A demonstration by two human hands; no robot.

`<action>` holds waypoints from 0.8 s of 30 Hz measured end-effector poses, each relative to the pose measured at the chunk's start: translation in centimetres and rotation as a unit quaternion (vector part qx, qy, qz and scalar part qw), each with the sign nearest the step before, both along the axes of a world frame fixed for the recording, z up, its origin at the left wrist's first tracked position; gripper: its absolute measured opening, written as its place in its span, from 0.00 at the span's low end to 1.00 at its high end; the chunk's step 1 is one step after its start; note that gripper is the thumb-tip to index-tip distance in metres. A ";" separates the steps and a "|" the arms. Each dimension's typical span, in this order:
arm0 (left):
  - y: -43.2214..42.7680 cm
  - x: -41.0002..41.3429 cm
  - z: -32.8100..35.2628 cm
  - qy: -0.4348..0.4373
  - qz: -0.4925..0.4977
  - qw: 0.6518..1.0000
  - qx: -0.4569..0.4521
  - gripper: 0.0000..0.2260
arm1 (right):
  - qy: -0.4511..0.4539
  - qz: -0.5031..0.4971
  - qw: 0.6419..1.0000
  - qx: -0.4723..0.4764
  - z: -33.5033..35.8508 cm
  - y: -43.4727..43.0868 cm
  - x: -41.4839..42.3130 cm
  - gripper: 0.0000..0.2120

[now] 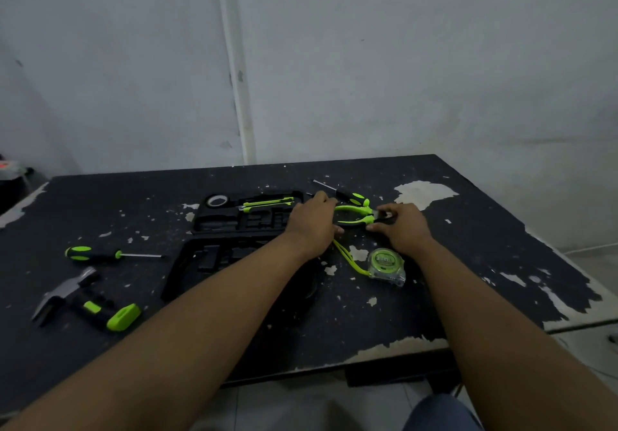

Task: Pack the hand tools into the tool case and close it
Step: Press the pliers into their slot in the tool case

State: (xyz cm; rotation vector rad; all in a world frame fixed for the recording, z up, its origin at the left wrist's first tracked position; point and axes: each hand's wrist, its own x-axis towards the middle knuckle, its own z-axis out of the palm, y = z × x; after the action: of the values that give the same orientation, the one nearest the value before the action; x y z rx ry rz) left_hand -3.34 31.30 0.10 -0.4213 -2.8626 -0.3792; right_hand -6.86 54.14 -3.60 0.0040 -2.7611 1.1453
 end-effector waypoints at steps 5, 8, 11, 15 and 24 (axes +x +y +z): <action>-2.8 0.8 0.7 0.013 -0.013 0.996 0.082 0.28 | 0.035 0.030 0.998 0.040 1.8 -2.0 0.3 0.19; -5.0 1.2 1.0 0.007 -0.019 0.988 0.156 0.30 | 0.042 0.043 0.998 0.033 2.8 -4.1 0.8 0.19; -7.6 1.7 0.9 0.021 -0.011 0.977 0.214 0.32 | 0.059 0.055 0.997 0.011 3.5 -6.1 1.4 0.19; -11.7 2.2 0.4 0.048 0.016 0.968 0.244 0.33 | 0.067 0.087 0.994 -0.009 4.3 -8.9 1.9 0.13; -17.6 4.0 0.6 0.071 0.047 0.964 0.252 0.31 | 0.095 0.142 0.985 0.025 5.2 -14.6 2.6 0.16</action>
State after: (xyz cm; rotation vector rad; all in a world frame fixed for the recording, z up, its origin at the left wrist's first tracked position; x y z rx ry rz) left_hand 0.66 13.68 0.70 -0.2025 -2.5066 -0.9812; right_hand -4.27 39.49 1.61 0.4998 -2.6748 1.0720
